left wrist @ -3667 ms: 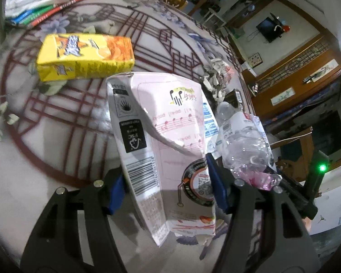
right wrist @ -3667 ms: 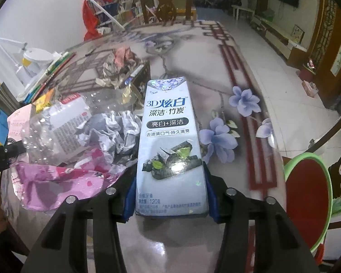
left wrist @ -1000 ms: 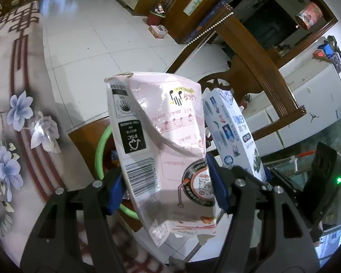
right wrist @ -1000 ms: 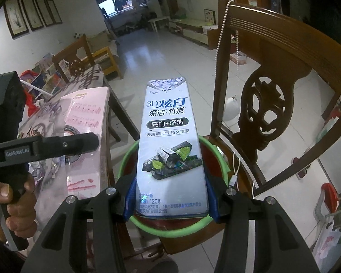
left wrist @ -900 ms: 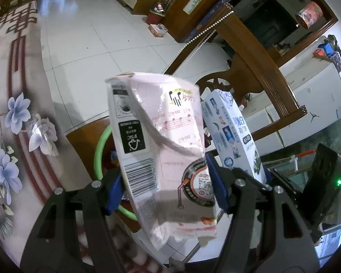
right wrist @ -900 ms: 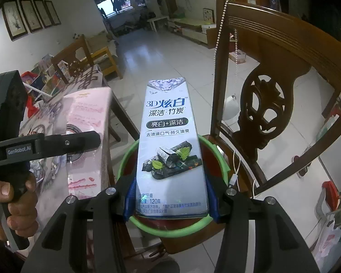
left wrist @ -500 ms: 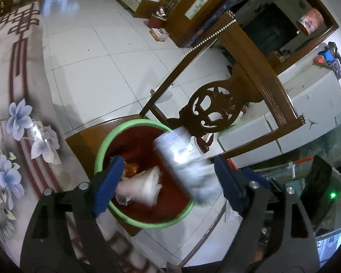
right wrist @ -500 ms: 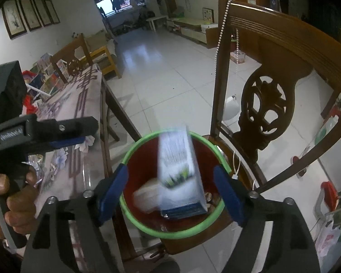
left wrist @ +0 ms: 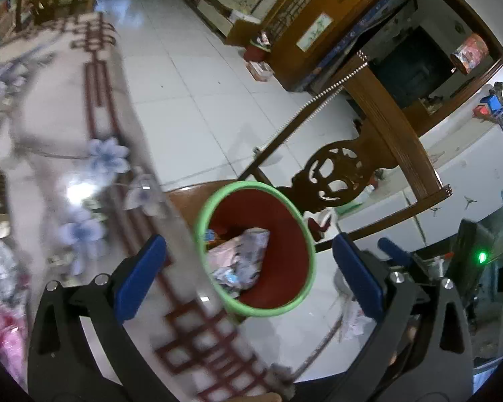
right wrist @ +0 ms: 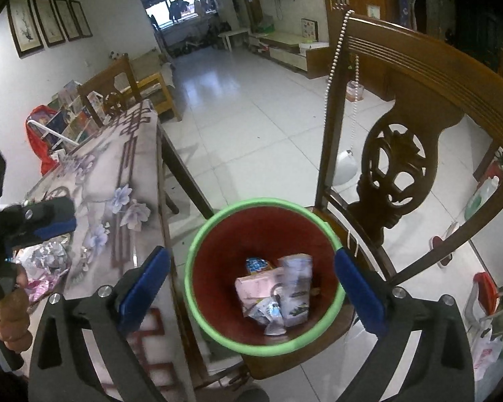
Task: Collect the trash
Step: 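Move both tools back over the table toward the remaining trash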
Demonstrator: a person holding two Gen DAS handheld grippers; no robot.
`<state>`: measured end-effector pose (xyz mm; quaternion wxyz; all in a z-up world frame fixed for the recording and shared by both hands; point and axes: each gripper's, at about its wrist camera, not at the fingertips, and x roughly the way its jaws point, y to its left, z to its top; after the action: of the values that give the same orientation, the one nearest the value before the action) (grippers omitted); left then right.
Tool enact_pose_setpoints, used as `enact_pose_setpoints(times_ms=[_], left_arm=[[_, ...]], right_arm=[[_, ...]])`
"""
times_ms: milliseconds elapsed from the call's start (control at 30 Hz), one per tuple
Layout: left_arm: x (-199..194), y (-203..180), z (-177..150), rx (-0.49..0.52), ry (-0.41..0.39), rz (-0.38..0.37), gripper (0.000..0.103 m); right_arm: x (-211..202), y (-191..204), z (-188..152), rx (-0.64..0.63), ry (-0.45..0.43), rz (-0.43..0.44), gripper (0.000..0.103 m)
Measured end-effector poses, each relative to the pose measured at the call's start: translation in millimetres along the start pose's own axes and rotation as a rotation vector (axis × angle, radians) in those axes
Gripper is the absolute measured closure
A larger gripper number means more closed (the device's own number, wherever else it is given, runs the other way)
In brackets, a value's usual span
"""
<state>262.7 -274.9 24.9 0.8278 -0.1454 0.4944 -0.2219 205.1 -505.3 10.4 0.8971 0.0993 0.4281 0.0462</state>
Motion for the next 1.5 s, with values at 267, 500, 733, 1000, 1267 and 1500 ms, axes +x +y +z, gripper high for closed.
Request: enact_pose_setpoints(times_ms=[267,500,733,1000,1267,1500], left_arm=[[-80,33,-35,0.018,-0.091,0.077,0.006],[-153,87,-68,-0.042,-0.162,0.142,0.006],[-210,158,-99,-0.160,-0.211,0.229,0.006],[-246,213,-127,-0.220,-0.232,0.295,0.006],[-248,251,-135,-0.253,-0.212,0.318,0.006],[-228,282,-130,-0.355,-0.174,0.245,0.006]], right_arm=[[-8,67,3,-0.059,-0.017,0.090,0.007],[-3,163,-3,-0.218,-0.003,0.173,0.007],[6,222,-12,-0.306,0.029,0.224,0.007],[11,258,-26,-0.339,0.062,0.258,0.007],[28,294,-34,-0.375,0.114,0.291,0.007],[53,312,-36,-0.411,0.156,0.299,0.007]])
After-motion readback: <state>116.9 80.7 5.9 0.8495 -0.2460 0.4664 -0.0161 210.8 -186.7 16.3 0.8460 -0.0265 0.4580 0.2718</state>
